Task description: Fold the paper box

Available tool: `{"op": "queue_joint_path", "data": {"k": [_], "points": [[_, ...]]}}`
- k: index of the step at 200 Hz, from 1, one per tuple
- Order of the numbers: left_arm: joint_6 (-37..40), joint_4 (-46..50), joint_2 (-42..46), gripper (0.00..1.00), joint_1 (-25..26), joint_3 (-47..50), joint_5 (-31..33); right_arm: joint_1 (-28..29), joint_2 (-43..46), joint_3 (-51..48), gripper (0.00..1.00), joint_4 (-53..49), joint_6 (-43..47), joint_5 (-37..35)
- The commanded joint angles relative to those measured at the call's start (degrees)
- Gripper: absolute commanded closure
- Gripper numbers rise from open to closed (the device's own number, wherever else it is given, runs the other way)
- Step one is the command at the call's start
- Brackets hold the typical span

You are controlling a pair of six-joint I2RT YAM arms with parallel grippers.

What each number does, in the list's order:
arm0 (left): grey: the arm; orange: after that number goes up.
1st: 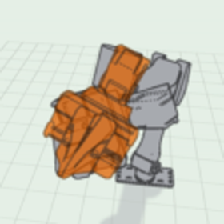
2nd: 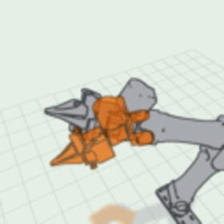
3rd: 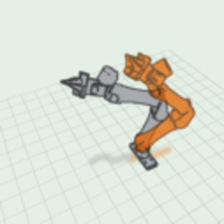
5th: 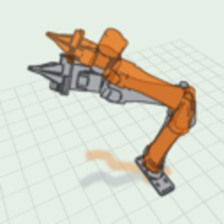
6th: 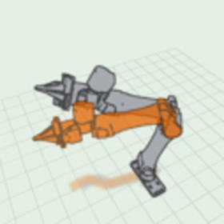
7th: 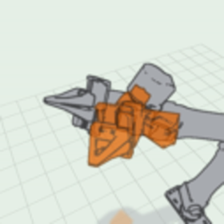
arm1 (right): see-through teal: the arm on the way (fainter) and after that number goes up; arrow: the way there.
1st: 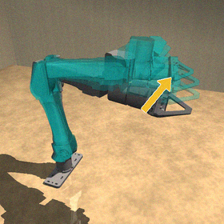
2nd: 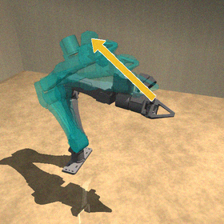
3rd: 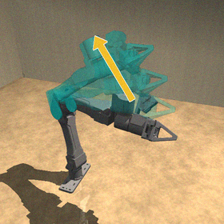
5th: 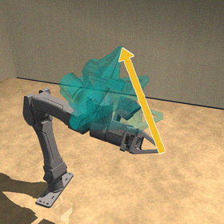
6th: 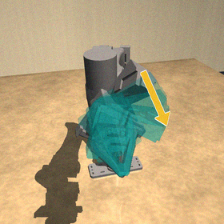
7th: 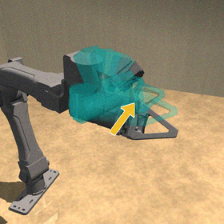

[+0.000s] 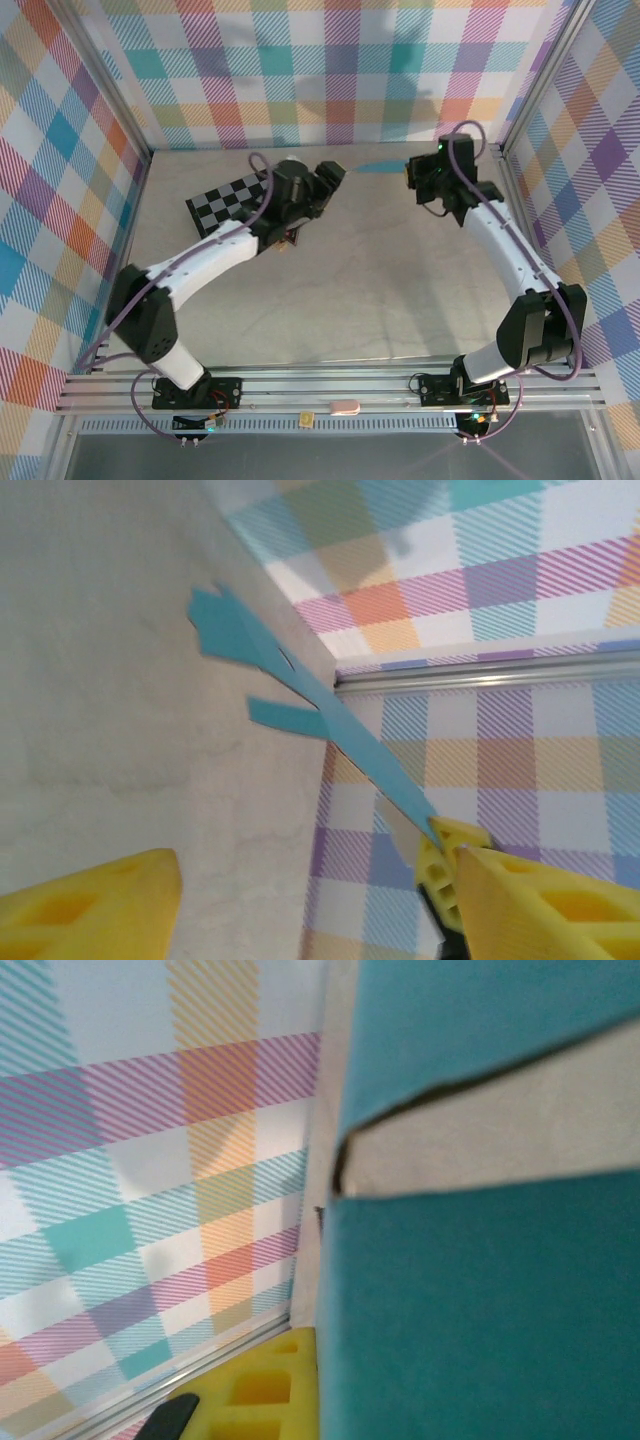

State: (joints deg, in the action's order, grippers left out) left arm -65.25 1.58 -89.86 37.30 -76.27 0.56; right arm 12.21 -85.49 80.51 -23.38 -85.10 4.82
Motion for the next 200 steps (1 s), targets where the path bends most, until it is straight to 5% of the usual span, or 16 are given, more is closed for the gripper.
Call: {"op": "queue_joint_path", "data": {"k": [1,30,85,138,200], "points": [[21.31,13.62,3.70,0.38,-1.17,-2.65,-0.14,-1.51,-1.86,9.88,1.00,-13.89,5.07,6.60],[41.28,19.49,4.96,0.46,-1.18,-3.58,-0.08,-2.32,-3.91,19.02,1.00,-25.03,7.35,8.56],[69.23,0.15,6.16,0.36,-0.56,5.77,1.43,-3.28,-4.60,24.55,1.00,-32.16,7.06,15.52],[75.31,-16.12,1.71,0.33,-0.56,9.54,-3.27,-4.71,-3.63,25.13,1.00,-35.54,7.28,19.63],[77.03,-19.31,-3.90,0.37,-0.49,6.91,-7.79,-6.98,-3.12,24.88,1.00,-36.60,7.49,22.75]]}}
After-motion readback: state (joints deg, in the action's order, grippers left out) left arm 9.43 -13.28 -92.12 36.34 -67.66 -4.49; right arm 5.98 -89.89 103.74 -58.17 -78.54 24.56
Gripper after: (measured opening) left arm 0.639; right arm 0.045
